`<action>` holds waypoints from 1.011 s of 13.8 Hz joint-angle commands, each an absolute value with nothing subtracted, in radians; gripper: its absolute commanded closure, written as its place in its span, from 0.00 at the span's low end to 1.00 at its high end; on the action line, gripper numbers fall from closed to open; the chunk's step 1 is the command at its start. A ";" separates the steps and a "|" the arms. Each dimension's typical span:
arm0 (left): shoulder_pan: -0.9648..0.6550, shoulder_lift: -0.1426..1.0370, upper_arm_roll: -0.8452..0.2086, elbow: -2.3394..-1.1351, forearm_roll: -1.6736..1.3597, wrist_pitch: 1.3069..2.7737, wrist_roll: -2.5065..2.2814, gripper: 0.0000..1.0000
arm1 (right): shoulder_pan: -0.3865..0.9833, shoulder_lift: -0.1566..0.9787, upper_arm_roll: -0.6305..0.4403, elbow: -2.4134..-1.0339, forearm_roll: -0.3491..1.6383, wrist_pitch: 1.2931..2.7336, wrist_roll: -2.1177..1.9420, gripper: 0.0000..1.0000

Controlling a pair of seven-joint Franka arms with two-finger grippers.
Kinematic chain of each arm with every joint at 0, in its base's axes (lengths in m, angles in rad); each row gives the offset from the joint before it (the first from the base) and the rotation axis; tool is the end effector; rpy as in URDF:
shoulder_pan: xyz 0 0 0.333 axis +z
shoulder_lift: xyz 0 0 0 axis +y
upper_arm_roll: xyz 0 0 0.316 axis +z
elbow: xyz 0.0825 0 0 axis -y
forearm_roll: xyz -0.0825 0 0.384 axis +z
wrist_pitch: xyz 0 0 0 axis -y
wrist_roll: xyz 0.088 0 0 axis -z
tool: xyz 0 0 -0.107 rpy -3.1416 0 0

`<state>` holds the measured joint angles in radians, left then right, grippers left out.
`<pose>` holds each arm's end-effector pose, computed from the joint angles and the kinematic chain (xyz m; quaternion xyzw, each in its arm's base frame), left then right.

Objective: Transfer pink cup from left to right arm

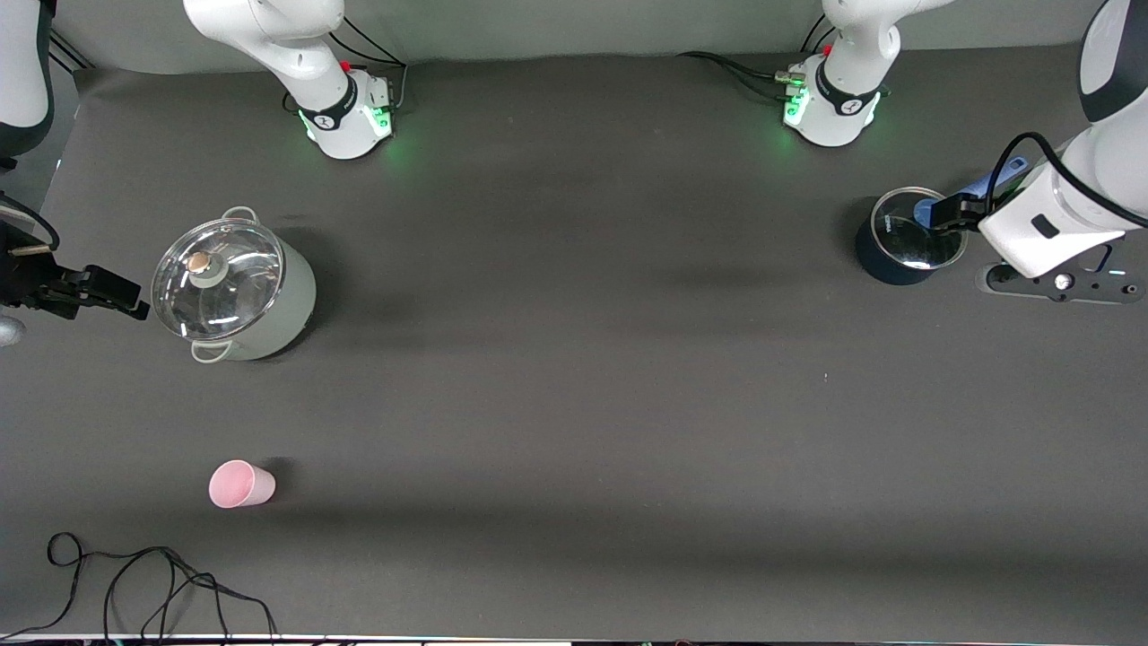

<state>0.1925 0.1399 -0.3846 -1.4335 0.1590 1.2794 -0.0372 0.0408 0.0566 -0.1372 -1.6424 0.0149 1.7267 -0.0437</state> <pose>0.5570 -0.0718 0.5939 -0.9863 0.0667 0.1344 0.0683 0.5801 -0.0527 0.5723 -0.9995 0.0272 -0.0143 0.0025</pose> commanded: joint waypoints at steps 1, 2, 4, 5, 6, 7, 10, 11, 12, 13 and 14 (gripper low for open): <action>0.069 0.020 -0.223 -1.564 0.114 1.388 -0.034 0.00 | 0.061 0.051 -0.152 -1.625 0.018 1.729 -0.028 0.00; 0.061 -0.020 -0.207 -1.624 0.110 1.440 -0.031 0.00 | 0.061 0.051 -0.150 -1.623 0.018 1.729 -0.031 0.00; 0.000 -0.087 -0.137 -1.728 0.094 1.543 -0.026 0.00 | 0.063 0.049 -0.150 -1.617 0.018 1.726 -0.038 0.00; -0.055 -0.094 -0.076 -1.739 0.094 1.555 -0.002 0.00 | 0.064 0.049 -0.149 -1.614 0.018 1.726 -0.032 0.00; -0.072 -0.091 -0.037 -1.735 0.095 1.554 0.058 0.00 | 0.064 0.051 -0.146 -1.605 0.017 1.726 -0.028 0.00; -0.066 -0.087 -0.026 -1.735 0.095 1.551 0.124 0.00 | 0.064 0.054 -0.147 -1.600 0.015 1.726 -0.031 0.00; -0.072 -0.086 -0.015 -1.732 0.092 1.555 0.134 0.00 | 0.063 0.048 -0.147 -1.582 0.012 1.692 -0.038 0.00; -0.080 -0.078 -0.017 -1.726 0.080 1.572 0.071 0.00 | 0.063 0.049 -0.147 -1.577 0.012 1.680 -0.038 0.00; -0.083 -0.066 -0.017 -1.706 0.062 1.568 -0.007 0.00 | 0.063 0.051 -0.147 -1.575 0.012 1.678 -0.035 0.00; -0.086 -0.058 -0.024 -1.698 0.049 1.565 -0.043 0.00 | 0.063 0.051 -0.147 -1.575 0.012 1.677 -0.037 0.00; -0.087 -0.057 -0.031 -1.698 0.048 1.565 -0.051 0.00 | 0.063 0.051 -0.147 -1.575 0.012 1.677 -0.038 0.00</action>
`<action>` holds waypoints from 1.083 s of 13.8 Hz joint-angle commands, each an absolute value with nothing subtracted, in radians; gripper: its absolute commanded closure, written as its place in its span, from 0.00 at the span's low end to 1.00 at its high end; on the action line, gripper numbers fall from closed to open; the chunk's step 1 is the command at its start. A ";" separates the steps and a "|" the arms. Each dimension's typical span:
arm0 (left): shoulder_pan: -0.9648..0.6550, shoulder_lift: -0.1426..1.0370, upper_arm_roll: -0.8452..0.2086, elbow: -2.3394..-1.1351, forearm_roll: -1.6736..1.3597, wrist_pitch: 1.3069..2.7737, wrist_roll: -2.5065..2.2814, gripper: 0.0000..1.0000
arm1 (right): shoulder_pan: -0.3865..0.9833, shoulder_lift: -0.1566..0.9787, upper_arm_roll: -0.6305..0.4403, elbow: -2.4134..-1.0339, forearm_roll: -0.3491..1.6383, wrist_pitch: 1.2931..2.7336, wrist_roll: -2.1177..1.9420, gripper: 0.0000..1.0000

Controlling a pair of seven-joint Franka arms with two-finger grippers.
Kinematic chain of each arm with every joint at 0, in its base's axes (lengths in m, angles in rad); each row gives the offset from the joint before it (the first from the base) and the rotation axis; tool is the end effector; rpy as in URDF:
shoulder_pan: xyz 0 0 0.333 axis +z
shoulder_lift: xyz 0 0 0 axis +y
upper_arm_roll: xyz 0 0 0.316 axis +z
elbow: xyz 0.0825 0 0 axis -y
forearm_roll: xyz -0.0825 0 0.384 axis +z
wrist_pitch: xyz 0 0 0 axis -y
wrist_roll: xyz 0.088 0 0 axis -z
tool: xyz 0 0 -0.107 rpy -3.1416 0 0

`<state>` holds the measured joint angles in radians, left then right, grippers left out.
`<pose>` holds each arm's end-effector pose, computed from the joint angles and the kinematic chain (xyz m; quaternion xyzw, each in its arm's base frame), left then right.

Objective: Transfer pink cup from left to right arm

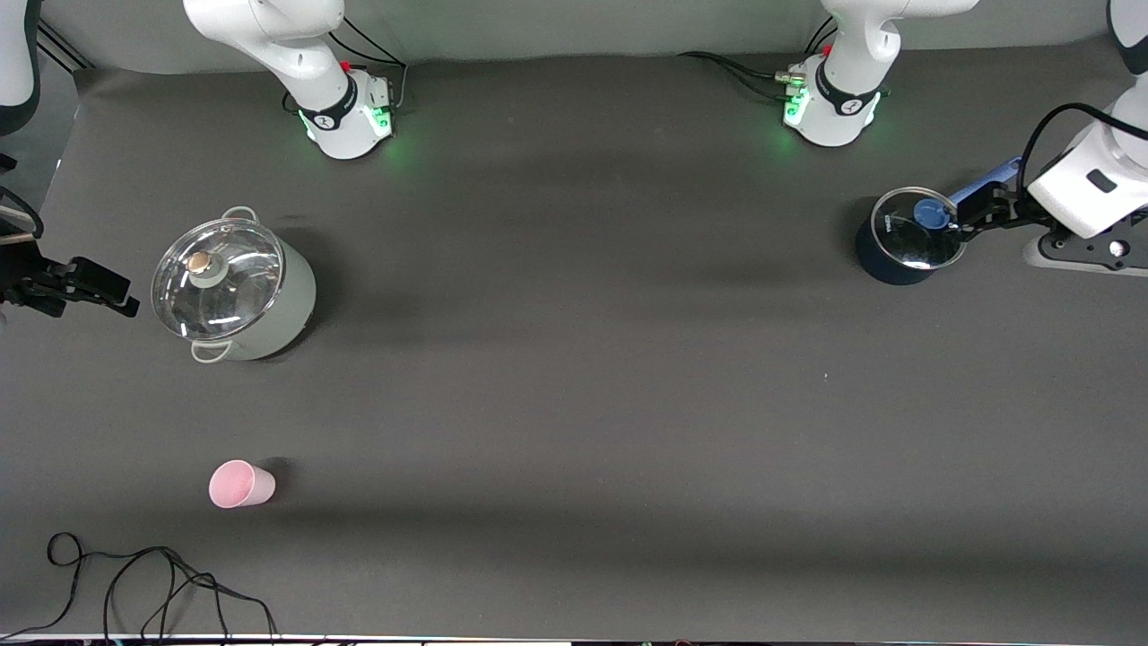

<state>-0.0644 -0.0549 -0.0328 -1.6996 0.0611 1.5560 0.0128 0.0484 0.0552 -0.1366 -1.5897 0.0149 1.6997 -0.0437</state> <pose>0.5304 -0.0455 0.5928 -0.9970 0.0557 0.0430 0.0333 0.5805 -0.0478 0.5961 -0.9994 0.0228 -0.0278 0.0018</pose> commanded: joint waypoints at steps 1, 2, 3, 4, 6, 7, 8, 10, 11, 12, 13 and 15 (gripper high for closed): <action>-0.089 -0.057 -0.031 -1.700 0.048 1.565 -0.055 0.00 | 0.063 0.051 -0.147 -1.577 0.012 1.677 -0.034 0.00; -0.090 -0.057 -0.031 -1.703 0.048 1.565 -0.055 0.00 | 0.064 0.052 -0.147 -1.577 0.014 1.677 -0.028 0.00; -0.092 -0.057 -0.031 -1.706 0.041 1.574 -0.054 0.00 | 0.064 0.052 -0.147 -1.577 0.014 1.675 -0.029 0.00; -0.092 -0.055 -0.031 -1.712 0.008 1.583 -0.054 0.00 | 0.064 0.052 -0.147 -1.578 0.014 1.674 -0.035 0.00; -0.092 -0.046 -0.031 -1.723 -0.026 1.630 -0.051 0.00 | 0.063 0.054 -0.147 -1.577 0.014 1.674 -0.038 0.00; -0.101 -0.041 -0.032 -1.724 -0.028 1.646 -0.052 0.00 | 0.064 0.054 -0.147 -1.577 0.014 1.674 -0.035 0.00; -0.112 -0.038 -0.034 -1.724 -0.029 1.657 -0.052 0.00 | 0.063 0.054 -0.147 -1.575 0.014 1.674 -0.034 0.00; -0.112 -0.038 -0.034 -1.727 -0.031 1.646 -0.052 0.00 | 0.063 0.052 -0.147 -1.577 0.014 1.674 -0.034 0.00; -0.110 -0.040 -0.034 -1.729 -0.031 1.641 -0.052 0.00 | 0.063 0.052 -0.147 -1.577 0.014 1.672 -0.035 0.00; -0.110 -0.040 -0.034 -1.730 -0.031 1.641 -0.051 0.00 | 0.063 0.052 -0.147 -1.575 0.014 1.672 -0.029 0.00; -0.110 -0.040 -0.034 -1.730 -0.031 1.640 -0.051 0.00 | 0.064 0.052 -0.147 -1.575 0.015 1.672 -0.026 0.00; -0.109 -0.040 -0.034 -1.730 -0.031 1.640 -0.041 0.00 | 0.064 0.051 -0.147 -1.574 0.017 1.664 -0.028 0.00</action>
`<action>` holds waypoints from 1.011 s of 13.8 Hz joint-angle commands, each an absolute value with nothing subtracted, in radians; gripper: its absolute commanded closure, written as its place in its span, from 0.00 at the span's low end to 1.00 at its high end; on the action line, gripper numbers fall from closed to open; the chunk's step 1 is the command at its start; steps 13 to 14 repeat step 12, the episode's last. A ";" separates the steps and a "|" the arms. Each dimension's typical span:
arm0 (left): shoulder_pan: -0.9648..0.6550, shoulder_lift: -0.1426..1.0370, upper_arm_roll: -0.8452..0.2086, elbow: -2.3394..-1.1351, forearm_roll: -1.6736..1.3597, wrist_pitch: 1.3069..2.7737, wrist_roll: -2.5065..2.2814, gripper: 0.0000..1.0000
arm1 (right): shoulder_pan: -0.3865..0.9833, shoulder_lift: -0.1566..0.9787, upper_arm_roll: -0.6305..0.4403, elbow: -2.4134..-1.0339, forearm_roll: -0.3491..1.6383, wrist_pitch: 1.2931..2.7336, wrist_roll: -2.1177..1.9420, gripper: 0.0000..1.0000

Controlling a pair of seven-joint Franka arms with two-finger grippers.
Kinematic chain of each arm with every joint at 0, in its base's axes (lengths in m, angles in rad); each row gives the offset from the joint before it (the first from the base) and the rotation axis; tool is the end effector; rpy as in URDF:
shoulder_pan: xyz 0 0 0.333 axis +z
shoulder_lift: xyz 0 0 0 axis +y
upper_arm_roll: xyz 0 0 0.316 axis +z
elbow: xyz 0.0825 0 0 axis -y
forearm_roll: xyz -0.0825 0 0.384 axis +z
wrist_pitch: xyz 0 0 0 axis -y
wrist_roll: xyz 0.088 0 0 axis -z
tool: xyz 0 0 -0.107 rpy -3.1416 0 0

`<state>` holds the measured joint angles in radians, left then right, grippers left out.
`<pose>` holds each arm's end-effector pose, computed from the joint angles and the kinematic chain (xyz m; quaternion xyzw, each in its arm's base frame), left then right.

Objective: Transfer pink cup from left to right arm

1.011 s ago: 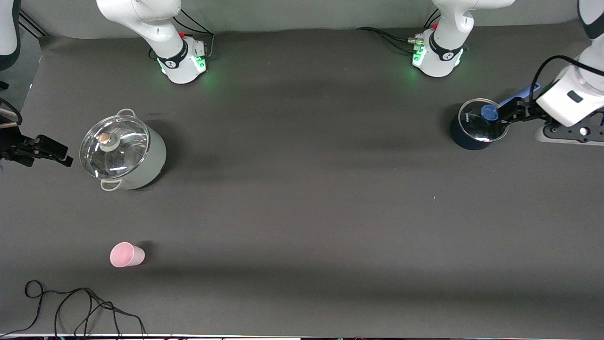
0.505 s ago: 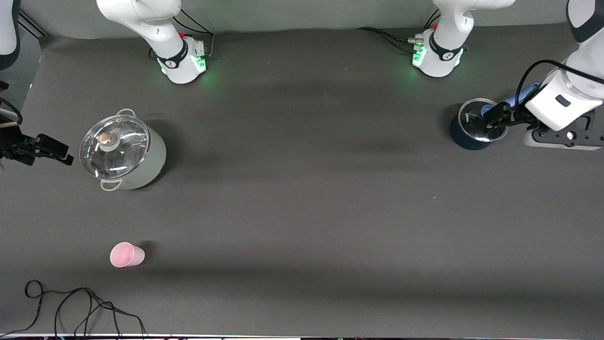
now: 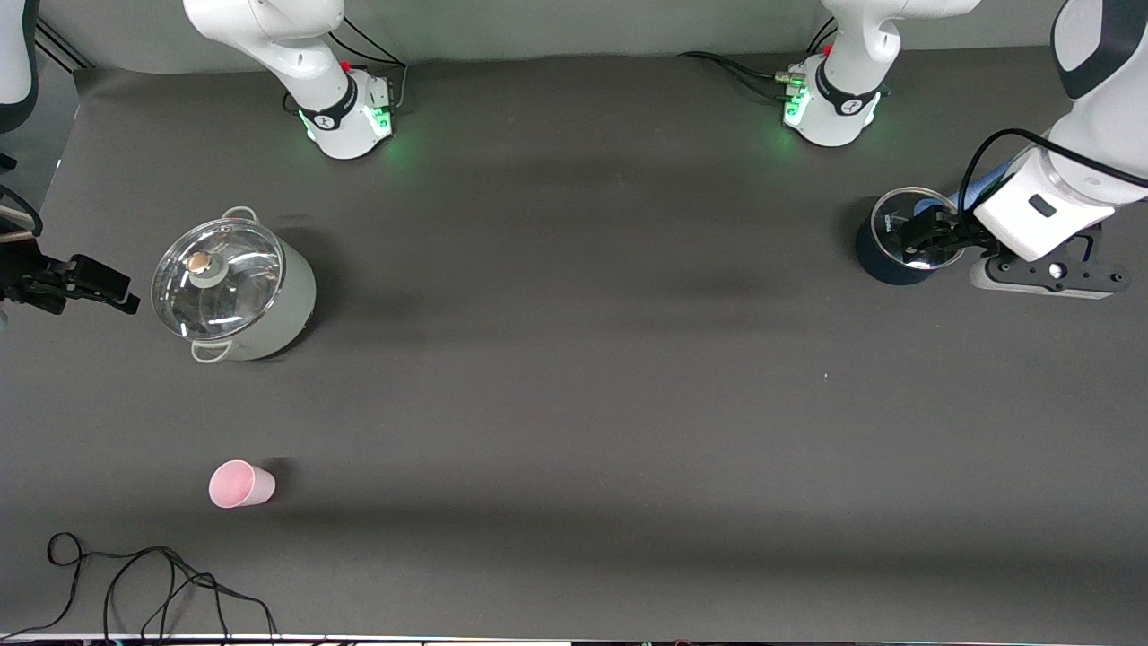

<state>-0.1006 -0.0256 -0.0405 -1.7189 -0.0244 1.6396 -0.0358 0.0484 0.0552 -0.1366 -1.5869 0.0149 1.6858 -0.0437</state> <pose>0.5419 -0.0797 0.5744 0.9982 -0.0514 -0.0278 0.0092 0.5792 -0.0477 0.5961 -0.9995 0.0227 -0.0223 0.0022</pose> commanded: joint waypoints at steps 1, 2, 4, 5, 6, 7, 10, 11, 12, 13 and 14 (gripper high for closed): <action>-0.107 -0.040 -0.034 -1.729 -0.031 1.641 -0.041 0.00 | 0.064 0.049 -0.147 -1.572 0.017 1.646 -0.028 0.00; -0.107 -0.040 -0.034 -1.729 -0.031 1.641 -0.041 0.00 | 0.064 0.046 -0.147 -1.569 0.017 1.622 -0.026 0.00; -0.107 -0.038 -0.034 -1.729 -0.031 1.641 -0.041 0.00 | 0.064 0.046 -0.147 -1.563 0.018 1.599 -0.026 0.00; -0.106 -0.038 -0.034 -1.729 -0.031 1.641 -0.041 0.00 | 0.064 0.046 -0.147 -1.563 0.020 1.591 -0.026 0.00; -0.104 -0.038 -0.034 -1.729 -0.031 1.641 -0.040 0.00 | 0.064 0.046 -0.147 -1.563 0.020 1.589 -0.026 0.00; -0.104 -0.038 -0.034 -1.729 -0.031 1.641 -0.040 0.00 | 0.064 0.046 -0.147 -1.562 0.020 1.589 -0.026 0.00; -0.103 -0.038 -0.034 -1.729 -0.031 1.640 -0.040 0.00 | 0.064 0.049 -0.147 -1.562 0.020 1.589 -0.026 0.00; -0.103 -0.038 -0.034 -1.729 -0.031 1.640 -0.040 0.00 | 0.063 0.049 -0.147 -1.562 0.020 1.589 -0.026 0.00; -0.101 -0.038 -0.034 -1.729 -0.031 1.640 -0.040 0.00 | 0.064 0.051 -0.147 -1.560 0.020 1.591 -0.026 0.00; -0.101 -0.038 -0.034 -1.729 -0.031 1.640 -0.040 0.00 | 0.064 0.051 -0.147 -1.560 0.020 1.591 -0.026 0.00; -0.101 -0.038 -0.034 -1.729 -0.031 1.640 -0.040 0.00 | 0.064 0.051 -0.147 -1.560 0.020 1.591 -0.026 0.00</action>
